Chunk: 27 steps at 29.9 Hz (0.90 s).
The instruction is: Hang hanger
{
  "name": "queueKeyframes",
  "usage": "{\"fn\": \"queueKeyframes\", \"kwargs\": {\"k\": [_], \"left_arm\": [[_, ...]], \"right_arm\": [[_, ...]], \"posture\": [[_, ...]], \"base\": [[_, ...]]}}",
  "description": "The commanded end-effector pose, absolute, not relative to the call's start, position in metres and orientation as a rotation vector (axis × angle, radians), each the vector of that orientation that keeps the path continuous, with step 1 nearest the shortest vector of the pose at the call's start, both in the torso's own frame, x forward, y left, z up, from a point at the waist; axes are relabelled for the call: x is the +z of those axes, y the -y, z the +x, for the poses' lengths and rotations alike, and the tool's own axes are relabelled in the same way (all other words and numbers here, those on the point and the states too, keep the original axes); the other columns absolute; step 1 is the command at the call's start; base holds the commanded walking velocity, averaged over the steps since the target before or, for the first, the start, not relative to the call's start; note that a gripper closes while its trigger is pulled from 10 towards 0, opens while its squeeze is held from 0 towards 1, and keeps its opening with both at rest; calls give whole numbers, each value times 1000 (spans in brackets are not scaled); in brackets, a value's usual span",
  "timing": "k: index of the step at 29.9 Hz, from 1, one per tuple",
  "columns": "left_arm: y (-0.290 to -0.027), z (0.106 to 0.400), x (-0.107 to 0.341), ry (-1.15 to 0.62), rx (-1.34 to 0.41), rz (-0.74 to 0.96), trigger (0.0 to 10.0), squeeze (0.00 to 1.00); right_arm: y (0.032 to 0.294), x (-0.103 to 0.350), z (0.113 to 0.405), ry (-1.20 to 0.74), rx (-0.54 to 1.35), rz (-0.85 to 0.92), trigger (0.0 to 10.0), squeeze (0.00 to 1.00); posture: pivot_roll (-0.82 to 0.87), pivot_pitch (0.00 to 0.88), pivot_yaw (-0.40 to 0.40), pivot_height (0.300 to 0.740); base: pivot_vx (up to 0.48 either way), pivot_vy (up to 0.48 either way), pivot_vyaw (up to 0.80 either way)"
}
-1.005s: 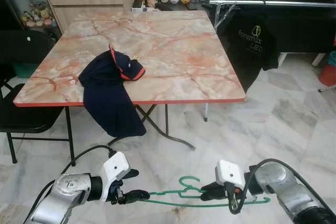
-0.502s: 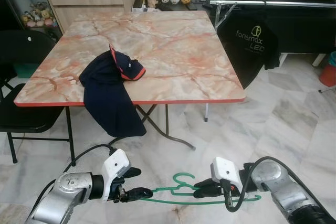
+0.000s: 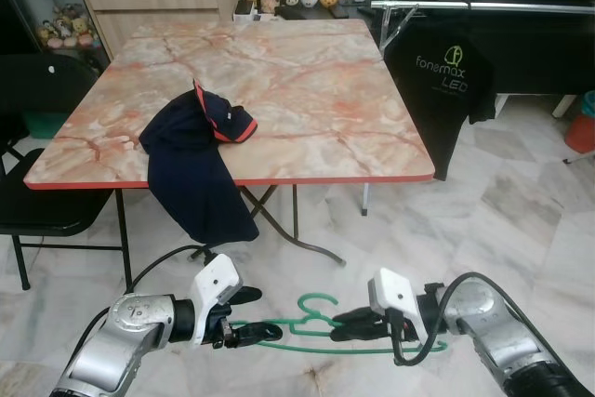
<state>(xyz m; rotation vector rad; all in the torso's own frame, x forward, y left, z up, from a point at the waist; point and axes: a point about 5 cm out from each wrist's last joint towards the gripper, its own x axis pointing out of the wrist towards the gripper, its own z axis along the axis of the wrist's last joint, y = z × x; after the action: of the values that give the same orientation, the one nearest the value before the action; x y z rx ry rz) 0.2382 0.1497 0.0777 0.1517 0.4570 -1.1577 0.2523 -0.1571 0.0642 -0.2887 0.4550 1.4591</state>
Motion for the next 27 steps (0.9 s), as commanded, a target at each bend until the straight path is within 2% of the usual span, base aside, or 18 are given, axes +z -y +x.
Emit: {"fn": "queueKeyframes", "kwargs": {"k": [1,27], "left_arm": [[-149,239,77,-467,-1157,152,10000,0],[-145,236,84,-456,-1191,77,10000,0]], "right_arm": [[157,72,255,-422,1458,-293,10000,0],[144,62,248,-452,1499,-258,10000,0]], "posture": [[3,0,-35,740],[13,0,-41,740]], "base": [[0,0,0],[0,0,0]]}}
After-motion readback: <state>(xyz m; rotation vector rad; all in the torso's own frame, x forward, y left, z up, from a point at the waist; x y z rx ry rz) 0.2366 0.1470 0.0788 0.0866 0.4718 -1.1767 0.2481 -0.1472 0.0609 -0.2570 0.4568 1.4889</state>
